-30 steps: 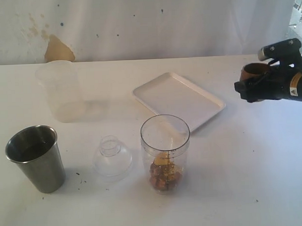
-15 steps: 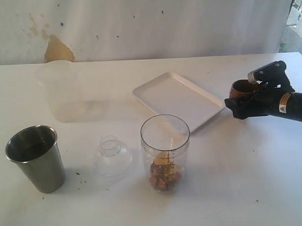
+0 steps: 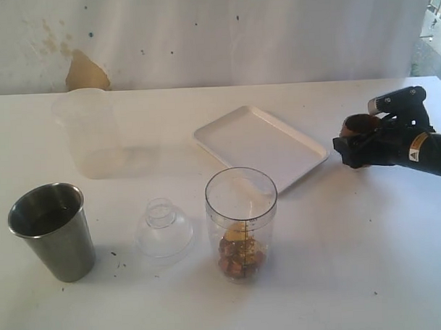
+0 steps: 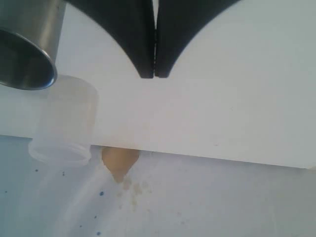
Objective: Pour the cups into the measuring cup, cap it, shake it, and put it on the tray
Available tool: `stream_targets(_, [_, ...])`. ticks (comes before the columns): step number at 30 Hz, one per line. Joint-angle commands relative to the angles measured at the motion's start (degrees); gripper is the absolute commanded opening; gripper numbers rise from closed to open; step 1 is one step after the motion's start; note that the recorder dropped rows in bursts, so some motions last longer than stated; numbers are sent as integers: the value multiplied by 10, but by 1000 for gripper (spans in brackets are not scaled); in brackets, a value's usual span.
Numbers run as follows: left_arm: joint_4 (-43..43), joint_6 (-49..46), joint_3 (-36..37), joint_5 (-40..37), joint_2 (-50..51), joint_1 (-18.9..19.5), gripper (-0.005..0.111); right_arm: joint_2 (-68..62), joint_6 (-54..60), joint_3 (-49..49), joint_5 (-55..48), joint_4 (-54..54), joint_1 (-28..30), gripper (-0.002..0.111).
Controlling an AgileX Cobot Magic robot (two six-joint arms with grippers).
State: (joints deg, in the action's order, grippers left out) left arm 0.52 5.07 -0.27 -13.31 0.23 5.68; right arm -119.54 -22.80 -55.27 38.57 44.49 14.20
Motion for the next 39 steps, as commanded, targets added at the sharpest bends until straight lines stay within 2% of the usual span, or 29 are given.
stream_targets(1, [-1,0,3,-1,-2,-3,1,0,5,-1,2,-5,2,79])
stream_targets(8, [-1,0,3,-1,-2,-3,1,2,5,-1,3,-5,2,79])
stream_targets(15, [-1,0,3,-1,-2,-3,1,56,4,-1,16,-5,2,79])
stream_targets(19, [-1,0,3,-1,-2,-3,1,106,-23,-1,15,-2,2,79])
stream_targets(23, [-1,0,3,-1,-2,-3,1,168,-113,0,6,22,2,76])
stream_targets(26, [-1,0,3,-1,-2,-3,1,225,-194,0,-16,69,2,63])
stream_targets(33, [-1,0,3,-1,-2,-3,1,374,-463,0,-31,327,2,0])
stream_targets(35, [-1,0,3,-1,-2,-3,1,414,-539,0,-21,378,2,0])
stream_targets(39, [-1,0,3,-1,-2,-3,1,492,-614,14,-17,411,2,0])
